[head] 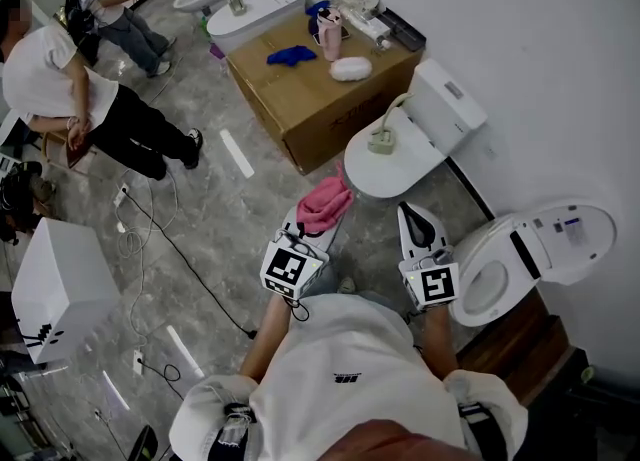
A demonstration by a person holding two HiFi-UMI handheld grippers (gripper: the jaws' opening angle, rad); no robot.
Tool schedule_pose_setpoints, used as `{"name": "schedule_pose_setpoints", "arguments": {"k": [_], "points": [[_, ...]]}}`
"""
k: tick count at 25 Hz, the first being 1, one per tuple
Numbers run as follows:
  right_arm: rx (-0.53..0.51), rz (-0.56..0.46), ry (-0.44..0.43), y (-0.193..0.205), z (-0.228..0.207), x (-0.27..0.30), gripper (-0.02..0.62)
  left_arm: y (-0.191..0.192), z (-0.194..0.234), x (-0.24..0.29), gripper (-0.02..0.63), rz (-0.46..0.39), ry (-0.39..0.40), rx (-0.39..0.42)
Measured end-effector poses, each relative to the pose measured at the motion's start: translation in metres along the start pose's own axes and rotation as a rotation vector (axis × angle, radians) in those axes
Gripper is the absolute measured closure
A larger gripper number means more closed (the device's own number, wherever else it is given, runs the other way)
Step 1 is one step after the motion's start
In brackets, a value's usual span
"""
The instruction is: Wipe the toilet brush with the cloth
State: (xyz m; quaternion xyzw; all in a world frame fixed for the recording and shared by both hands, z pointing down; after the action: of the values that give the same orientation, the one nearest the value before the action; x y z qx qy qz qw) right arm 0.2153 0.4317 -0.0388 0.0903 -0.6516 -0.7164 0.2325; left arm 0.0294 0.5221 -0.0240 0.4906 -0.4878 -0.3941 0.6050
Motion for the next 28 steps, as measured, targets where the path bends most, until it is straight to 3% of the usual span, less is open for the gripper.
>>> {"name": "schedule_pose_setpoints", "arguments": {"k": [7, 15, 28], "points": [[0.006, 0.005, 0.038, 0.005, -0.019, 0.036, 0.6, -0.001, 0.035, 0.033, 0.511, 0.004, 0.029, -0.015], [0.037, 0.027, 0.101, 0.008, -0.047, 0.099, 0.6, 0.001, 0.094, 0.096, 0.511, 0.018, 0.131, 0.015], [0.167, 0.125, 0.244, 0.047, -0.094, 0.207, 0.6, 0.035, 0.185, 0.212, 0.511, 0.132, 0.293, 0.058]]}}
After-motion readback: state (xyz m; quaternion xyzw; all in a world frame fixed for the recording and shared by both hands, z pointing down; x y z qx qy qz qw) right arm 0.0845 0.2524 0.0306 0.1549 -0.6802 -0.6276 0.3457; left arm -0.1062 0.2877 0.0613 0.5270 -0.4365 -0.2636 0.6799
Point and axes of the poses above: the fingertips, and each gripper's own axes: x forward along the fingers, z to its left, y out of its underside, the point moved 8 cm from there along -x, backward along the fingers, and after that the axes turned 6 degrees about z, right-handed, at the moved point
